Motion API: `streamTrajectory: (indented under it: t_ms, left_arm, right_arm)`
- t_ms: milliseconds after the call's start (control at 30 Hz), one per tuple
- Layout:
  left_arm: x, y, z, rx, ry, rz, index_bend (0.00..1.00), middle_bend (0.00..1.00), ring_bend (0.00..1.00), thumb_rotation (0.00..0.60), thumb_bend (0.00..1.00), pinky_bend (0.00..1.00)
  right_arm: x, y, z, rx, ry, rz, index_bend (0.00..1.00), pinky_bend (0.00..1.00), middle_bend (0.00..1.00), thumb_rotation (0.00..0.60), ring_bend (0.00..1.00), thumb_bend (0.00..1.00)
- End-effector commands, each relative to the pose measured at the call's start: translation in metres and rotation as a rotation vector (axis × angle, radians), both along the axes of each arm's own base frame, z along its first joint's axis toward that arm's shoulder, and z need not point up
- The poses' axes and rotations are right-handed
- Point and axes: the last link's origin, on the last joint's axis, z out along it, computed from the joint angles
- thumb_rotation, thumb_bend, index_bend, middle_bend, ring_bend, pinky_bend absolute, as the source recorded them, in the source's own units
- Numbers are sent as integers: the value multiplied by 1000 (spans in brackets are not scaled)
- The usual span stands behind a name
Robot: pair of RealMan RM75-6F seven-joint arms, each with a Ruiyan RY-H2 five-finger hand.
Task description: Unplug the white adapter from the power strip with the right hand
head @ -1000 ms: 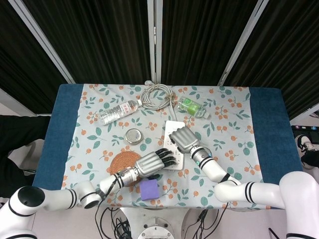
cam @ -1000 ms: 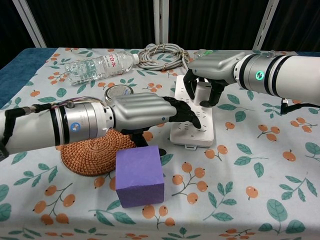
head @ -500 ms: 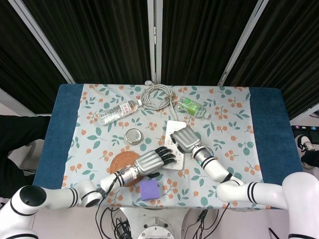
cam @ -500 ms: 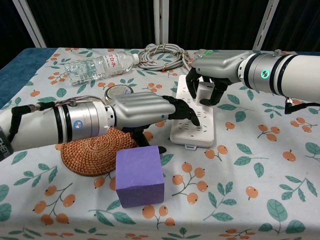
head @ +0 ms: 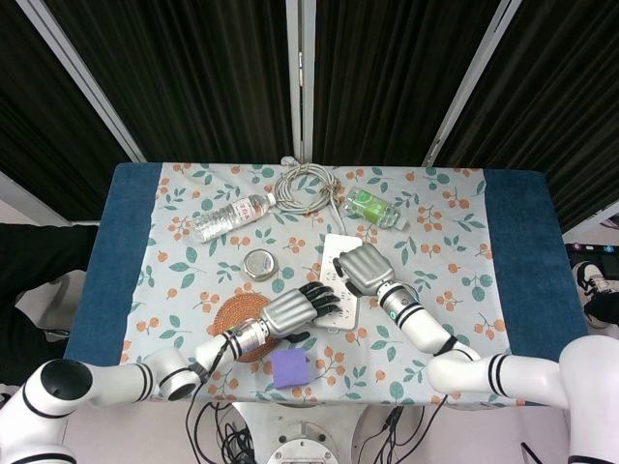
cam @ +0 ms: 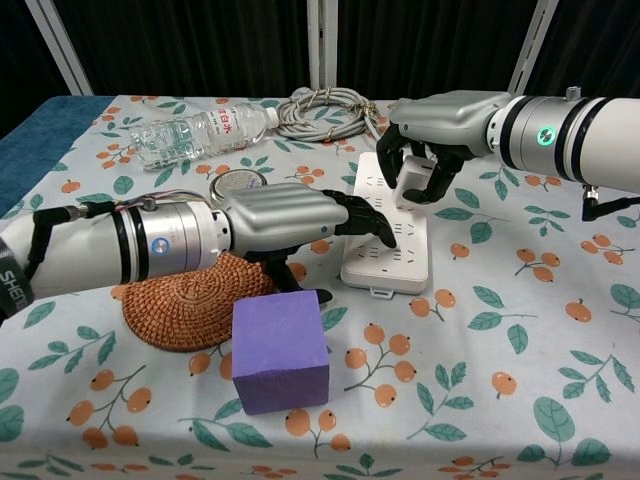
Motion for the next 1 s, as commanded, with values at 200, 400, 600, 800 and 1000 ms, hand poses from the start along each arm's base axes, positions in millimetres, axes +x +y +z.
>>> streamTrajectory:
  t_ms: [200,400,600,800,1000]
  left_arm:
    - [3,-2,3,6,-15,-13,157,131,11,600,327,95]
    - [8,-5,21,36,-80,-34,156,131,11,600,327,95]
    - [8,-7,58,106,-160,-39,155,131,11,600,323,94]
    - [-10,-2,105,231,-235,30,154,131,11,600,314,91]
    - [-46,8,151,379,-272,165,150,131,11,600,302,88]
  right_arm:
    - [2,-3,14,-28,-43,-7,1000,654,743,600,614,458]
    - [-4,-4,58,-100,-167,-69,997,653,743,600,605,457]
    - [-37,-2,92,-91,-235,-229,874,604,695,600,560,444]
    - [-65,-9,82,-43,-207,-349,628,491,553,600,420,378]
    - [-77,-14,61,19,-166,-400,221,336,337,600,216,327]
